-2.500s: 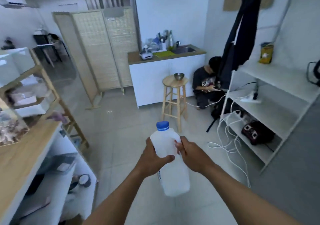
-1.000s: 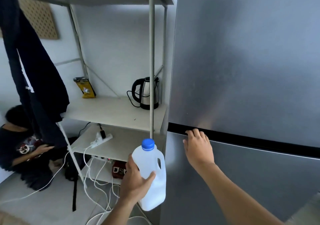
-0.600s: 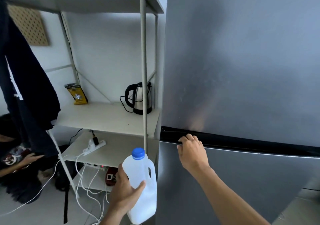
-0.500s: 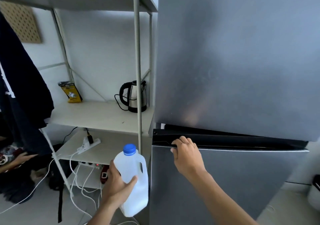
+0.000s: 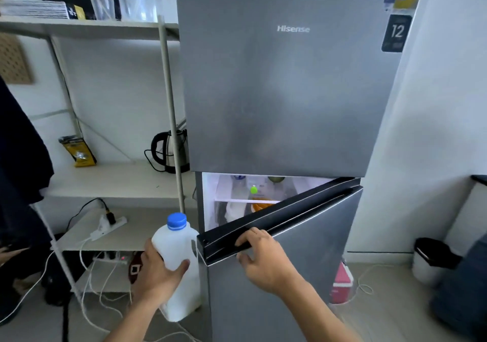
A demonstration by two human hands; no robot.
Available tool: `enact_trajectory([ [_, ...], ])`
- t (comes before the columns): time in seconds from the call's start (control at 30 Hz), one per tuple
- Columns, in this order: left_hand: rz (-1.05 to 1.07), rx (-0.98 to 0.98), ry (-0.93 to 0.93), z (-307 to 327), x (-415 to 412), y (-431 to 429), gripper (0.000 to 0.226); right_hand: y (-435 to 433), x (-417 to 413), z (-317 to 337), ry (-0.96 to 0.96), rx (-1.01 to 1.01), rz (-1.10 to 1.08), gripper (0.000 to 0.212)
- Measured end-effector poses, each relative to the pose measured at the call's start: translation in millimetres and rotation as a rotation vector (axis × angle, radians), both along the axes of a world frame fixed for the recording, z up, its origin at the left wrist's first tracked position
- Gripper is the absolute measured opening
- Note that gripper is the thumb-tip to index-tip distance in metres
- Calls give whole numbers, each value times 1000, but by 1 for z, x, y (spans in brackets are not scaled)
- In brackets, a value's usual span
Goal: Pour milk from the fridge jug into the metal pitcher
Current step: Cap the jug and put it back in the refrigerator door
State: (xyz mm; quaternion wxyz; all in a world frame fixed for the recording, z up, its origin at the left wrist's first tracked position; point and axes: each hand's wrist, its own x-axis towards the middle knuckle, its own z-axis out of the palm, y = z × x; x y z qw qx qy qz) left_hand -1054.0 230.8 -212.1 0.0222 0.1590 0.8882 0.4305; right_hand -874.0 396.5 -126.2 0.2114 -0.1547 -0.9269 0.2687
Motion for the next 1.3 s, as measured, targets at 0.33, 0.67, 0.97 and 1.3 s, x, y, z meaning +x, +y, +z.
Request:
enact_trajectory([
  [0.33, -70, -54, -25, 6, 140, -20, 95, -28, 141, 19, -19, -157, -371, 55],
  [0.67, -270, -116, 57, 20, 237, 10, 97, -4, 261, 41, -195, -130, -518, 57],
  [0.97, -440, -87, 57, 24, 294, 55, 98, 12, 332, 32, -364, 248, -745, 50],
  [1.3, -504, -46, 40, 8, 307, 79, 101, 49, 372, 18, -291, 376, -833, 41],
])
